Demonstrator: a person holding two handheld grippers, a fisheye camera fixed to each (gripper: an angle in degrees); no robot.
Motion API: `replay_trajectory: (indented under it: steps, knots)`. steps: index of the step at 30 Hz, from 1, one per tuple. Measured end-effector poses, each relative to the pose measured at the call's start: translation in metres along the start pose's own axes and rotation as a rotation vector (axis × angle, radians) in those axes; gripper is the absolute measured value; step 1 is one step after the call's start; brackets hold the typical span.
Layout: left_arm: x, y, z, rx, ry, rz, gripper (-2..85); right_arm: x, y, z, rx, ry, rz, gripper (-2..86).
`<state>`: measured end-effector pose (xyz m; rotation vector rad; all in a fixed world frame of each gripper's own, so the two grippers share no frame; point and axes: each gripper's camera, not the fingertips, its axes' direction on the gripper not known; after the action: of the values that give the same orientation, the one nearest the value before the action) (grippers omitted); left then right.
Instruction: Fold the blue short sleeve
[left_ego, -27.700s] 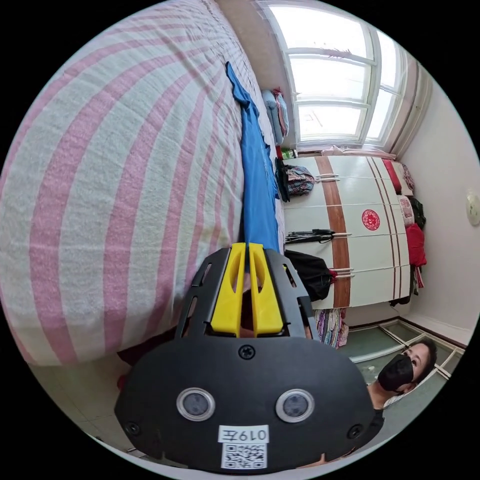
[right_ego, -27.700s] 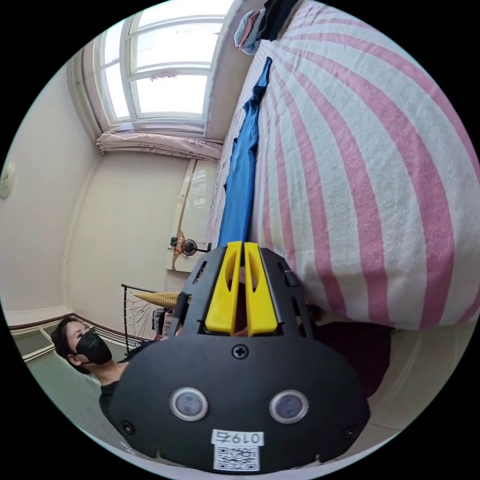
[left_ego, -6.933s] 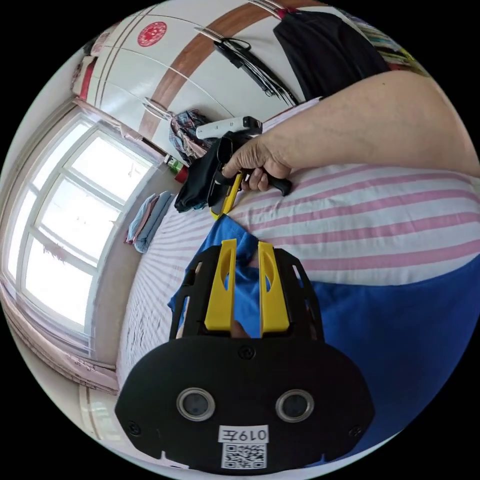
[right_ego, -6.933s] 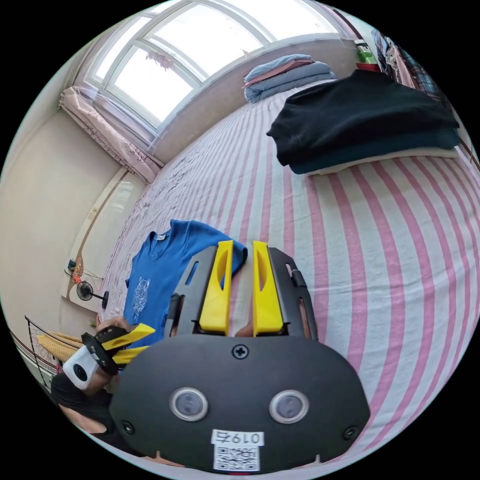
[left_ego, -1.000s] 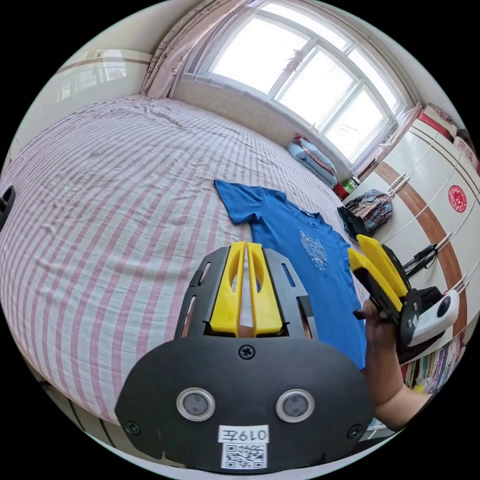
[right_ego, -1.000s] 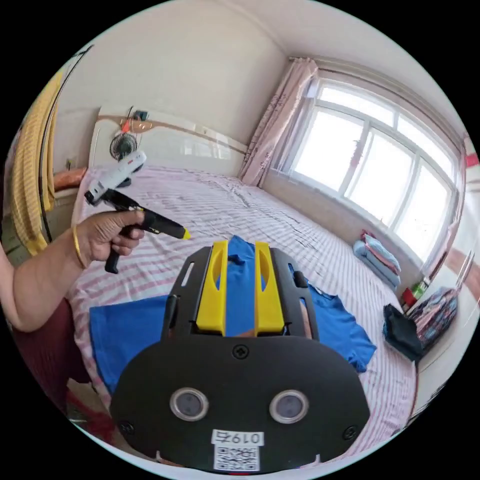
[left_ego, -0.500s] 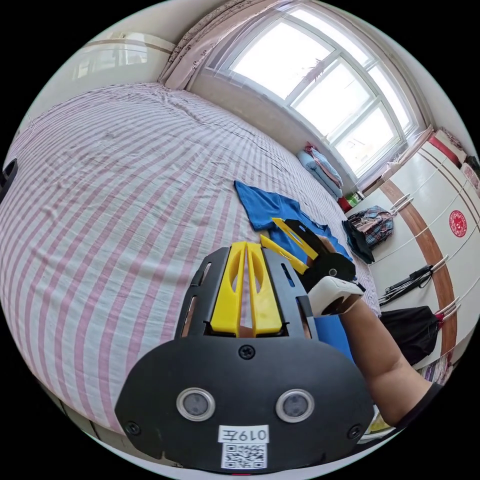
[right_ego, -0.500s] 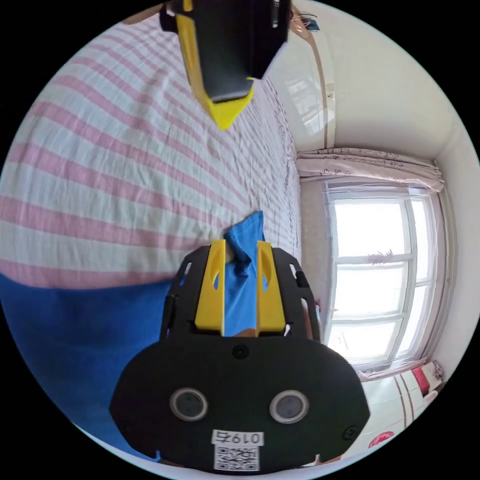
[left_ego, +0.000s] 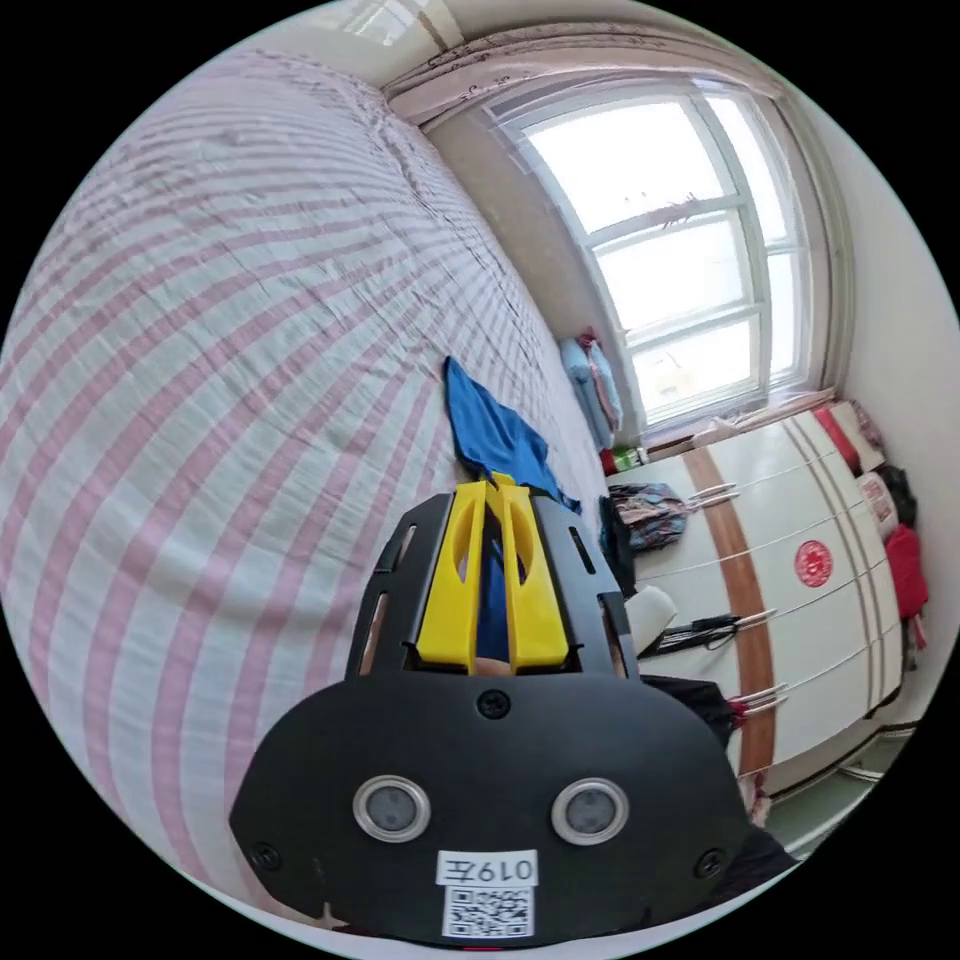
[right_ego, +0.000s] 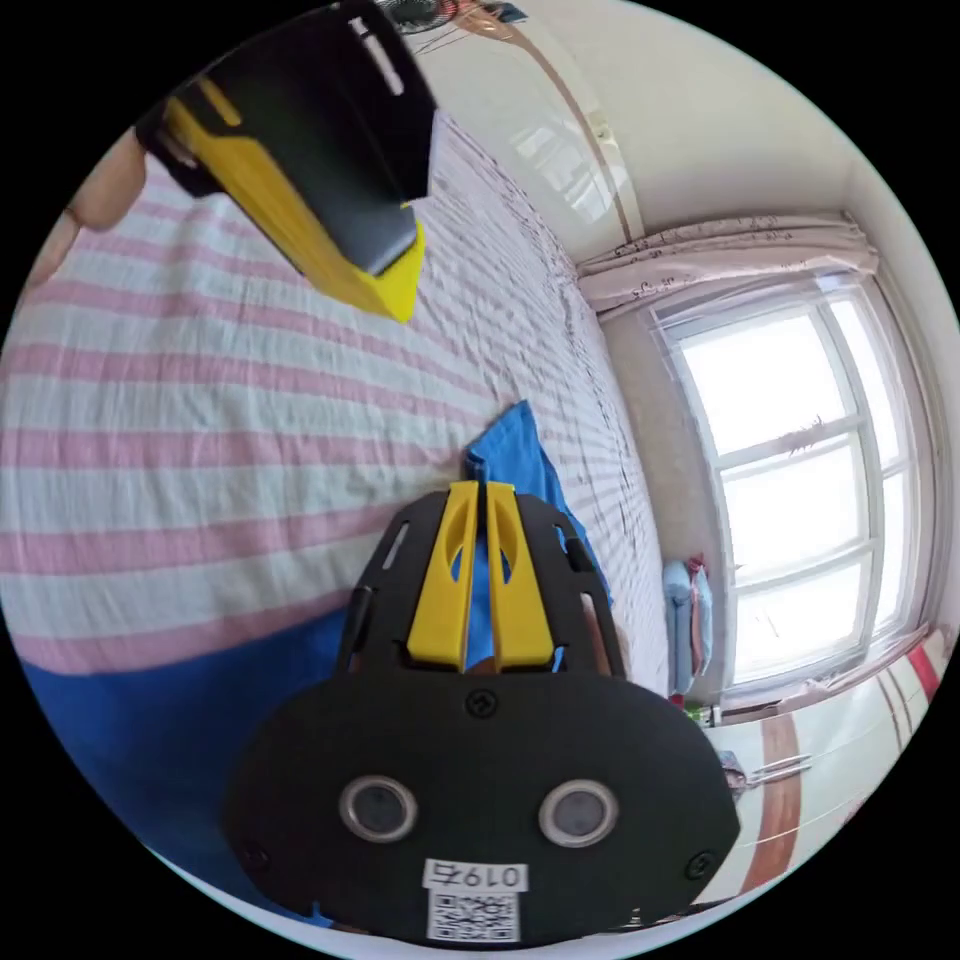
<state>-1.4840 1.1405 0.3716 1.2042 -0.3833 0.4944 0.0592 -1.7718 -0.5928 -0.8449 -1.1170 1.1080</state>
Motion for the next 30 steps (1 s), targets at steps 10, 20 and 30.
replay_trajectory:
  steps: [10, 20, 30]
  knots:
    - [-0.148, -0.043, 0.215, -0.225, 0.030, -0.182, 11.3, 0.059, 0.023, 0.017, 0.124, -0.045, 0.265, -0.6]
    - [-0.227, -0.030, 0.358, -0.154, -0.061, -0.345, 3.1, 0.081, 0.041, 0.030, 0.146, -0.040, 0.247, -0.5]
    - [-0.166, -0.001, 0.464, -0.142, -0.162, -0.161, 1.3, 0.115, 0.067, 0.041, 0.111, -0.051, 0.261, -0.6]
